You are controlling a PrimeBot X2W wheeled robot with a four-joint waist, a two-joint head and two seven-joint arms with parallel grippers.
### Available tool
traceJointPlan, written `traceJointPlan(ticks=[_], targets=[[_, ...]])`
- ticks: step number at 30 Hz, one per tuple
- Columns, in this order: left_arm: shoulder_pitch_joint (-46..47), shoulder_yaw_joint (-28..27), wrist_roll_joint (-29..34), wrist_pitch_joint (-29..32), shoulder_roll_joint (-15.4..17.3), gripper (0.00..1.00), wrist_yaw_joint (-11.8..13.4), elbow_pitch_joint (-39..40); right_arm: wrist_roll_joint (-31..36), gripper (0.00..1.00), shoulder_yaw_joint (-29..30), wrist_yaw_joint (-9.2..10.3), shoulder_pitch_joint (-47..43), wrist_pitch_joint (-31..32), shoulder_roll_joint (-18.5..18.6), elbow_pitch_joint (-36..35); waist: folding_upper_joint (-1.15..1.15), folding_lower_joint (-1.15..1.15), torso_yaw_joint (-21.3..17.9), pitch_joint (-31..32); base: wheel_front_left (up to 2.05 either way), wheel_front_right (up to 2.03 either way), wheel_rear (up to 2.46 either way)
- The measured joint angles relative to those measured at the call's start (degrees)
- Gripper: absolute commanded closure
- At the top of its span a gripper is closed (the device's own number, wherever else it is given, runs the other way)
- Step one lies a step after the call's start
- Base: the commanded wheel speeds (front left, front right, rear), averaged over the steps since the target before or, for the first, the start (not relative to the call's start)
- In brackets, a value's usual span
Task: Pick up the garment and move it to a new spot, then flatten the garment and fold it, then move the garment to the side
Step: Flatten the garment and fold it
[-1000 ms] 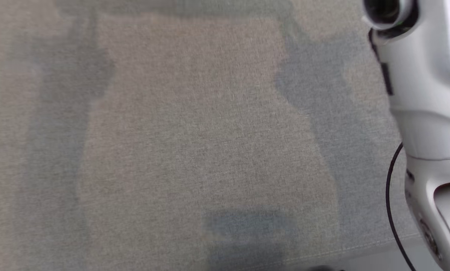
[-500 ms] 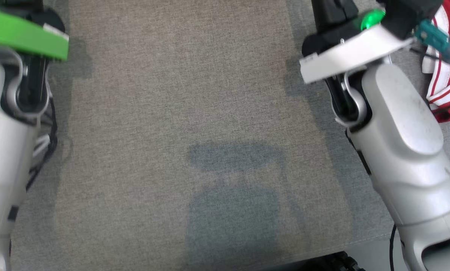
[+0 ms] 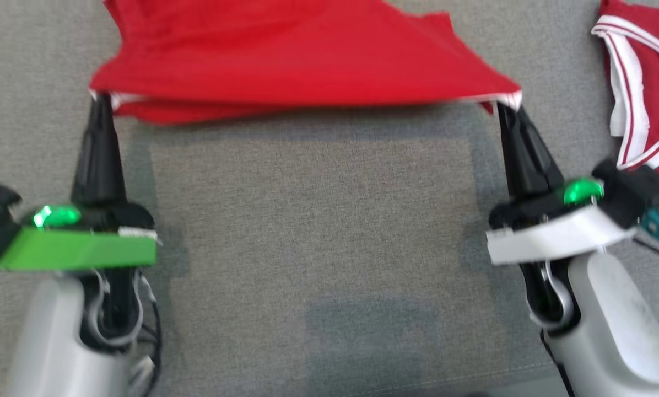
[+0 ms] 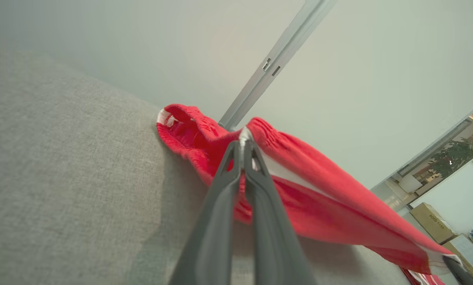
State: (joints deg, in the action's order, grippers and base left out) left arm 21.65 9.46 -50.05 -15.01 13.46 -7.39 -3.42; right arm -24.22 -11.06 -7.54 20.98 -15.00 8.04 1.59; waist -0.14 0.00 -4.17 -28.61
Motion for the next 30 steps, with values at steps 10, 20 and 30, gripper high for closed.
traceJointPlan(ticks=[10, 20, 30], targets=[[-18.0, -2.9, 3.7, 0.1, -7.1, 1.00, -0.1, 5.2, 0.4, 1.00, 1.5, -0.02, -17.5, 0.0, 0.3, -5.7, 0.00, 0.00, 0.8, 9.5, 0.00, 0.00, 0.00], [-30.5, -3.8, 3.6, 0.0, -9.3, 1.00, -0.1, 8.5, 0.7, 1.00, -1.3, -0.01, -28.6, 1.6, 2.0, -11.5, 0.00, 0.00, 0.7, 19.6, 0.00, 0.00, 0.00], [-33.1, -2.4, 1.6, 0.0, -9.3, 1.00, -0.1, 9.1, 0.7, 1.00, -0.8, 0.00, -29.6, 3.3, 2.0, -12.6, 0.00, -0.01, 2.0, 22.5, 0.00, 0.00, 0.00]])
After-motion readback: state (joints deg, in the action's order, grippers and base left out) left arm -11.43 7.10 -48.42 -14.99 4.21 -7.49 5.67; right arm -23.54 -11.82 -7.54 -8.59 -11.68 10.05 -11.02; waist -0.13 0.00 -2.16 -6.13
